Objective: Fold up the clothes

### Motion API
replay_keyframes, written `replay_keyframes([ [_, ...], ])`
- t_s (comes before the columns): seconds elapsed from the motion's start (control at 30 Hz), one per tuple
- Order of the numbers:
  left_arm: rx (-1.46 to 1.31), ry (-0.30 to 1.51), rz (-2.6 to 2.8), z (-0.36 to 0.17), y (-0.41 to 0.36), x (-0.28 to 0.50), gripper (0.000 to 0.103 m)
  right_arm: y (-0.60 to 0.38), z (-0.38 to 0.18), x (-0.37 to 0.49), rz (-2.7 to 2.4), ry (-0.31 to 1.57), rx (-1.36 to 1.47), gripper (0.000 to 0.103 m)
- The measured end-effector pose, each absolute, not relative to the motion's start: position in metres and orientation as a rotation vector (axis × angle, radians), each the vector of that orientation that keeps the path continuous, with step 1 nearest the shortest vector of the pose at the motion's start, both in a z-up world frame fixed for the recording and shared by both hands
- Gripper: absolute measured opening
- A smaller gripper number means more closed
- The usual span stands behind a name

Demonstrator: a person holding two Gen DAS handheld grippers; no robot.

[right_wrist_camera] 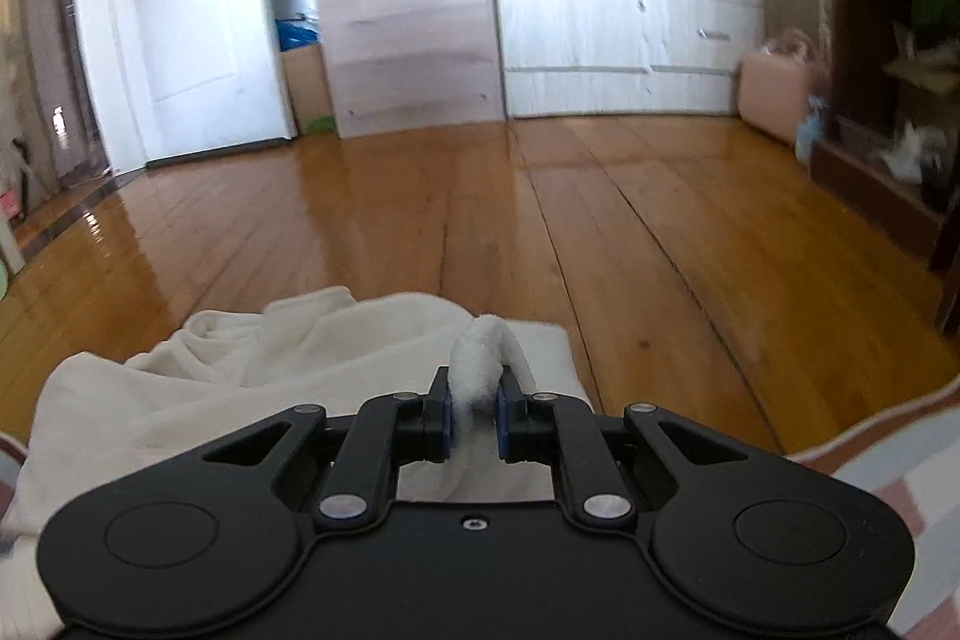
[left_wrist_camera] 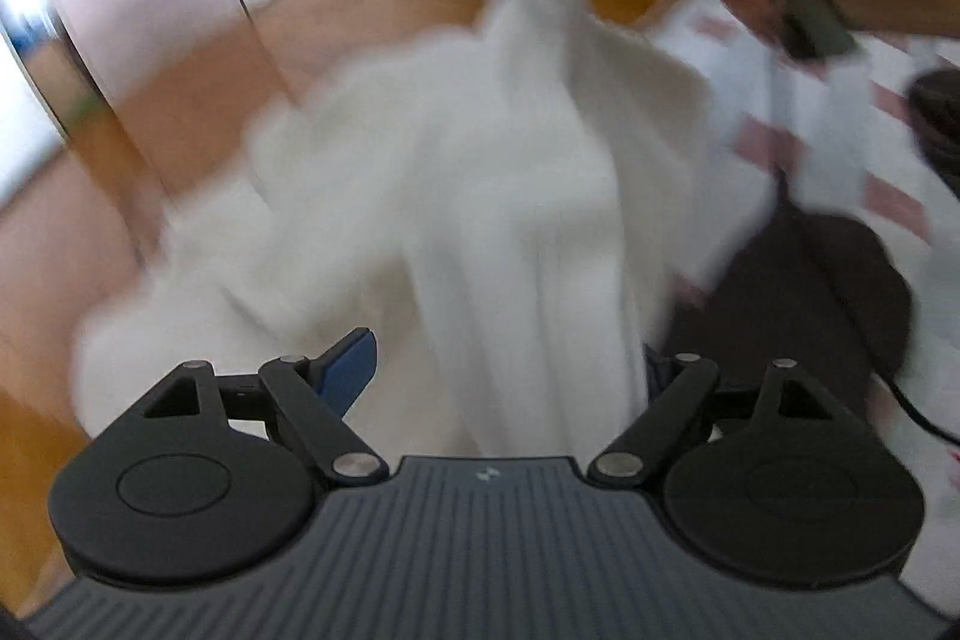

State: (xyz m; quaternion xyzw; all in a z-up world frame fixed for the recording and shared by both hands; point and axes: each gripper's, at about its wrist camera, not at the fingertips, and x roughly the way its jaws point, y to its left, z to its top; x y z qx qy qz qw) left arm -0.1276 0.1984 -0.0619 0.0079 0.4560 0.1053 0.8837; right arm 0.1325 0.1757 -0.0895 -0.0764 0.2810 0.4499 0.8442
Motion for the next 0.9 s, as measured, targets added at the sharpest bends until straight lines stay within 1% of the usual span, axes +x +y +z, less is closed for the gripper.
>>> replay_keyframes([
  [0.1, -0.030, 1.040, 0.241, -0.081, 0.189, -0.147, 0.082, 0.179, -0.088, 0.134, 0.938, 0.588, -0.165, 0.015],
  [0.2, -0.035, 1.036, 0.250, -0.087, 0.190, -0.160, 0.082, 0.182, -0.079, 0.137, 0.948, 0.590, -0.152, 0.015],
  [0.27, -0.002, 1.030, 0.245, -0.084, 0.200, -0.155, 0.061, 0.191, -0.070, 0.137, 0.943, 0.611, -0.182, 0.015],
  [0.3, 0.016, 1.021, 0.256, -0.079, 0.209, -0.151, 0.034, 0.196, -0.064, 0.138, 0.936, 0.620, -0.212, 0.015],
  [0.33, 0.029, 0.998, 0.284, -0.070, 0.223, -0.147, 0.014, 0.202, -0.055, 0.138, 0.929, 0.625, -0.242, 0.015],
  [0.4, 0.051, 0.939, 0.350, -0.050, 0.247, -0.142, 0.014, 0.211, -0.036, 0.141, 0.929, 0.648, -0.287, 0.015],
  [0.47, 0.054, 0.793, 0.493, -0.030, 0.276, -0.143, 0.022, 0.220, -0.021, 0.149, 0.906, 0.676, -0.369, 0.015],
  [0.5, 0.047, 0.727, 0.581, -0.028, 0.292, -0.143, 0.037, 0.222, -0.023, 0.154, 0.892, 0.701, -0.388, 0.015],
  [0.53, 0.031, 0.702, 0.654, -0.030, 0.306, -0.143, 0.058, 0.223, -0.026, 0.160, 0.878, 0.729, -0.402, 0.015],
  [0.6, -0.039, 0.685, 0.715, -0.040, 0.331, -0.145, 0.073, 0.227, -0.033, 0.171, 0.849, 0.784, -0.429, 0.015],
  [0.67, -0.137, 0.655, 0.672, -0.050, 0.345, -0.157, 0.076, 0.224, -0.051, 0.180, 0.821, 0.828, -0.399, 0.014],
  [0.73, -0.174, 0.630, 0.621, -0.055, 0.350, -0.170, 0.085, 0.222, -0.071, 0.186, 0.793, 0.855, -0.385, 0.015],
  [0.8, -0.156, 0.607, 0.591, -0.056, 0.352, -0.177, 0.088, 0.223, -0.089, 0.188, 0.778, 0.860, -0.398, 0.014],
  [0.9, -0.110, 0.585, 0.575, -0.054, 0.359, -0.169, 0.088, 0.231, -0.101, 0.187, 0.770, 0.832, -0.432, 0.014],
])
